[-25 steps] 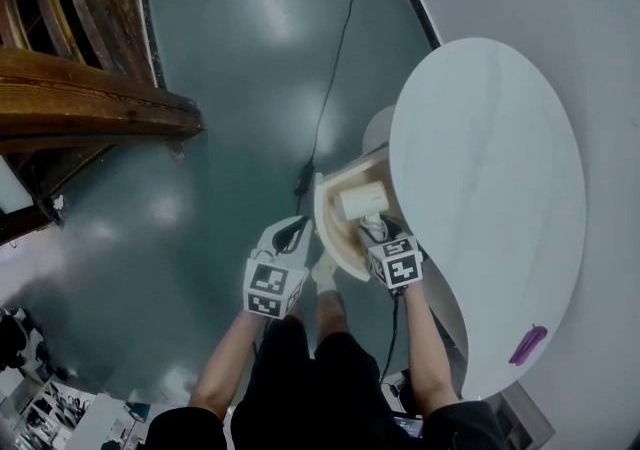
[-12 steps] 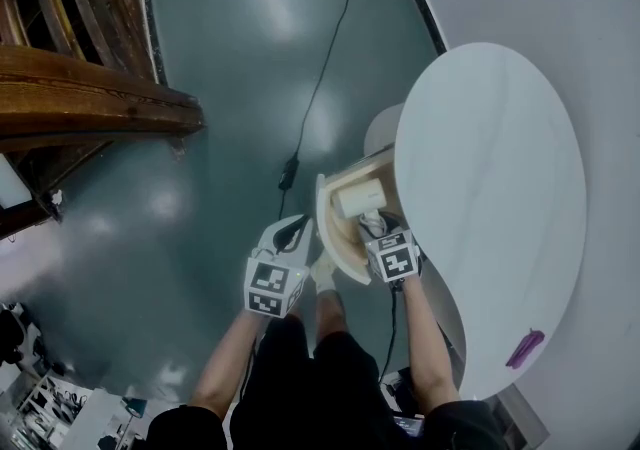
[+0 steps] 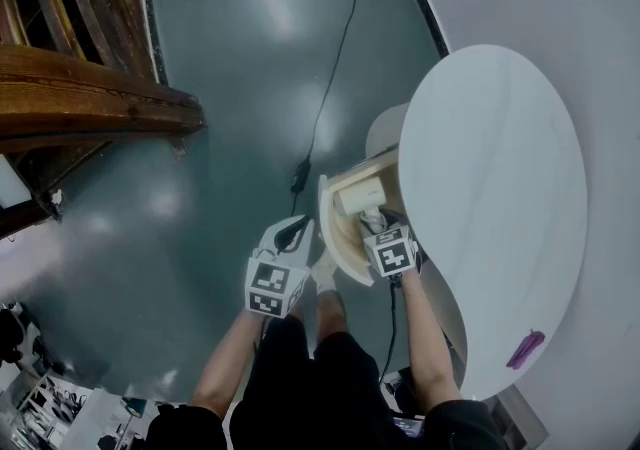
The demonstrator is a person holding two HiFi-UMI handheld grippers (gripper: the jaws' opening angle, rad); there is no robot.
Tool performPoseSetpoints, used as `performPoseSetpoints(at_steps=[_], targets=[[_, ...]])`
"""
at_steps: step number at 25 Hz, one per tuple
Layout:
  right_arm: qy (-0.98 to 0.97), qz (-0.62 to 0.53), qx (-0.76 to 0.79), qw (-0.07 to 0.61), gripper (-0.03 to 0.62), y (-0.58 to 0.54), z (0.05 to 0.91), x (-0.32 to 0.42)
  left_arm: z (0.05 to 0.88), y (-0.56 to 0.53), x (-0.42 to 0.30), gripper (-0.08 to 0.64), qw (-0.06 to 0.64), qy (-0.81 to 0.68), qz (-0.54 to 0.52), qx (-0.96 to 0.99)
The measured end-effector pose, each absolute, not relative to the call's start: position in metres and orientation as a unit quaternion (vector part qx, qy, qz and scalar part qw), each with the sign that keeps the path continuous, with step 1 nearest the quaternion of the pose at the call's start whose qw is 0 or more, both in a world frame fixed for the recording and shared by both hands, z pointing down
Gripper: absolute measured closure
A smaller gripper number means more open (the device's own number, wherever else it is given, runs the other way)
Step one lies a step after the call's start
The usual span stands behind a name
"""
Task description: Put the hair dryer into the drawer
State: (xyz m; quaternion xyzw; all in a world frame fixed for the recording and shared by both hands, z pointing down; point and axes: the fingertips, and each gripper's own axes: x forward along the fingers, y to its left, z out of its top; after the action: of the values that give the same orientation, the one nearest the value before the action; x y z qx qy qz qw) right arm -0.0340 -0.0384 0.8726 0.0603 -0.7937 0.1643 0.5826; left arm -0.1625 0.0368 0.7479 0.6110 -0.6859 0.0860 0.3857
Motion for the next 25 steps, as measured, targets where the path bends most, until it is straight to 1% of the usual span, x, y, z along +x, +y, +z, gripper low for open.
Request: performPoseSetpoints(at_steps=[10, 16, 25], targets=[[-0.783, 0.136, 0.054, 0.605, 0.364, -0.04, 0.89, -0.032, 0.753, 0.045, -0.161, 0.555, 0.39, -0.686, 0.086, 0.608], [-0.774, 0.137, 0.054, 0.615, 0.362, -0.039, 0.891, -0.03, 0.753, 0.048, -0.157, 0.555, 0.392, -0.684, 0.086, 0.609], [-0.775, 0.155, 0.063, 0.609, 0.359, -0.039, 0.89, -0.031, 0.753, 0.054, -0.16, 0.555, 0.389, -0.688, 0.088, 0.607]])
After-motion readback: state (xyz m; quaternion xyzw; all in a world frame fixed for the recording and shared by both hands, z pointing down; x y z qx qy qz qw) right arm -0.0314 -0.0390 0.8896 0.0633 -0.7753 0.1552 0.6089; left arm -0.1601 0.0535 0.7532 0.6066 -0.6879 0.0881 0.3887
